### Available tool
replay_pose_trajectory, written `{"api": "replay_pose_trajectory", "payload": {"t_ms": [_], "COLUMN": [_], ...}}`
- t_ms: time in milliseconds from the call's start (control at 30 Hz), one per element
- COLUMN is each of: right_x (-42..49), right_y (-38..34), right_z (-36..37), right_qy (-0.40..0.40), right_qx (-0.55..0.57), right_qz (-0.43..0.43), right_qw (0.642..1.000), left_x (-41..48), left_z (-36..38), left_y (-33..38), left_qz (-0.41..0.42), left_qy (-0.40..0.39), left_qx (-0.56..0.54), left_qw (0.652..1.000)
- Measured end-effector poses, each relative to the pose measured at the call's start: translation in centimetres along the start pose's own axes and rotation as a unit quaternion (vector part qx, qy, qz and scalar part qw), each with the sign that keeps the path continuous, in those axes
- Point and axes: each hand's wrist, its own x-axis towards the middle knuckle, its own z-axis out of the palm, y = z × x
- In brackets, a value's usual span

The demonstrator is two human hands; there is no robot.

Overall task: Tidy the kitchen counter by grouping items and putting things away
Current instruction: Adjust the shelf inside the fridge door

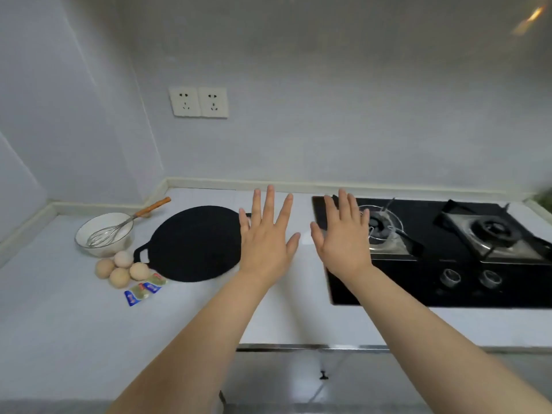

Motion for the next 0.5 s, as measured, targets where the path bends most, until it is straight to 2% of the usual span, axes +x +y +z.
{"api": "replay_pose_trajectory", "payload": {"t_ms": [167, 500], "right_x": [-6.8, -21.8], "right_y": [7.9, 18.6], "right_z": [-6.2, -15.9], "right_qy": [0.036, 0.078], "right_qx": [-0.029, -0.096], "right_qz": [0.061, 0.175], "right_qw": [0.997, 0.977], "left_x": [-2.8, -12.1], "left_z": [-0.6, -1.7], "left_y": [10.3, 26.5], "left_qz": [0.09, 0.193], "left_qy": [0.023, 0.002], "left_qx": [-0.034, -0.077], "left_qw": [0.995, 0.978]}}
